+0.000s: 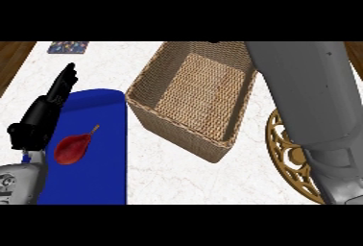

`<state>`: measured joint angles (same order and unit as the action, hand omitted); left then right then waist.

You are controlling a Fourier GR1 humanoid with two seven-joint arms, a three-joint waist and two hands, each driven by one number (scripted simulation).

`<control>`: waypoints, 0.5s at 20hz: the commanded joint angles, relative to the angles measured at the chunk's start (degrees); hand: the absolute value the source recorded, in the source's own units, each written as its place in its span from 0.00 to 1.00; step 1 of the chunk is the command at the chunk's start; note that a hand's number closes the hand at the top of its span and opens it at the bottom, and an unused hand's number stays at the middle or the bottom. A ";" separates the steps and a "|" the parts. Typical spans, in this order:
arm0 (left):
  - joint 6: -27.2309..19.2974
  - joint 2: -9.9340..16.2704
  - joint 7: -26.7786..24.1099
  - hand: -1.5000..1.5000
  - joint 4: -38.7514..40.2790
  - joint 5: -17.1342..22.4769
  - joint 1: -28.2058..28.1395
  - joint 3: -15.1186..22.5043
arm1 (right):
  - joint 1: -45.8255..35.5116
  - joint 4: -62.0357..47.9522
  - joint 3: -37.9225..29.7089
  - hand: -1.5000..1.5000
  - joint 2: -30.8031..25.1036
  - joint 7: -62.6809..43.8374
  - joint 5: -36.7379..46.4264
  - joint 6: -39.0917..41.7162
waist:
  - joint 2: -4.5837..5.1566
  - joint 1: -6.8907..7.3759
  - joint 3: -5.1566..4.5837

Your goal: Pick the tomato from the placemat and place it in the basket

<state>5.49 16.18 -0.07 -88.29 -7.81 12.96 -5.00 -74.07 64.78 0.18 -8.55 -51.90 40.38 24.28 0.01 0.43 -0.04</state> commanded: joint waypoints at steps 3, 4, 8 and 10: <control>1.00 0.13 -3.31 0.50 1.27 0.39 -1.86 -0.81 | 1.33 -2.01 3.16 1.00 0.18 -0.93 1.02 5.82 | -0.02 -0.13 0.00; 0.37 0.12 -0.04 0.50 -2.31 0.39 -1.96 -0.95 | -0.16 -0.62 0.93 0.00 0.44 -3.06 -1.52 8.52 | -0.20 -0.11 0.03; 0.36 -0.19 -2.99 0.50 1.20 -0.52 -1.60 -1.06 | -0.22 -2.70 -1.50 0.00 2.26 -1.08 -3.75 6.75 | -0.04 -0.02 0.02; -0.03 -0.95 -1.39 0.50 -2.82 -1.25 -4.46 0.07 | 3.33 1.55 -2.60 0.00 1.58 -1.06 -5.56 7.95 | -0.22 -0.26 0.05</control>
<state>6.28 16.29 -1.53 -88.56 -7.73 11.06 -6.02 -72.83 63.83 -0.97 -7.42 -50.44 37.25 29.24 -0.09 0.30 -0.03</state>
